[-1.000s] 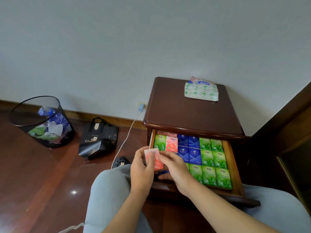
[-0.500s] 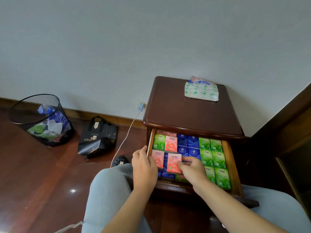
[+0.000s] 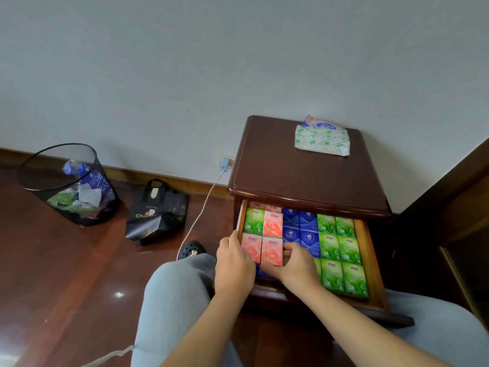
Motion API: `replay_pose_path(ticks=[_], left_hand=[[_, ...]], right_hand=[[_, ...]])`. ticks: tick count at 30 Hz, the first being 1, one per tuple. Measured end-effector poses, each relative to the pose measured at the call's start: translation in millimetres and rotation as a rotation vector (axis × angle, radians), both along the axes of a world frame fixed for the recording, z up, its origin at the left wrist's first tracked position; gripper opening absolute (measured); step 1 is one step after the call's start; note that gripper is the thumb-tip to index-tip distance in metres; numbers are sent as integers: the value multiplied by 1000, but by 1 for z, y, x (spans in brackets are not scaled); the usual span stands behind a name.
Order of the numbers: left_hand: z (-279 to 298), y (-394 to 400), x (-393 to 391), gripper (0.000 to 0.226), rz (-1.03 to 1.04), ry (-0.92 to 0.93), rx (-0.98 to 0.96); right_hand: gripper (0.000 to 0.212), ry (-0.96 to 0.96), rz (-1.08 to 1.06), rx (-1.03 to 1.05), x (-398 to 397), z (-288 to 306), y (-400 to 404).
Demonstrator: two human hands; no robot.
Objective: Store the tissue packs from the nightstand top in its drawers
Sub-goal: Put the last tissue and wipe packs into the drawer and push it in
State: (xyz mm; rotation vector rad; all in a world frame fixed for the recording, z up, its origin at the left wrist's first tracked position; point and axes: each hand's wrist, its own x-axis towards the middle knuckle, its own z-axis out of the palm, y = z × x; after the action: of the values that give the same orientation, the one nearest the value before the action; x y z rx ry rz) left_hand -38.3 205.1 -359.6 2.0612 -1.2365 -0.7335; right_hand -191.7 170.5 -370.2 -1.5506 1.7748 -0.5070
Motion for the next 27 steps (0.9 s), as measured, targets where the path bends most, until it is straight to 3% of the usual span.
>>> replay_pose_path(ticks=[3, 6, 14, 27], left_hand=[[1, -1, -2, 52, -14, -38, 27], [2, 0, -3, 52, -22, -68, 53], [1, 1, -11, 61, -42, -216, 115], [-4, -21, -19, 75, -44, -251, 145]], right_hand=[[95, 225, 51, 9, 7, 5, -2], [96, 337, 68, 6, 12, 6, -6], [93, 300, 34, -86, 14, -2, -19], [90, 275, -4, -179, 18, -2, -55]])
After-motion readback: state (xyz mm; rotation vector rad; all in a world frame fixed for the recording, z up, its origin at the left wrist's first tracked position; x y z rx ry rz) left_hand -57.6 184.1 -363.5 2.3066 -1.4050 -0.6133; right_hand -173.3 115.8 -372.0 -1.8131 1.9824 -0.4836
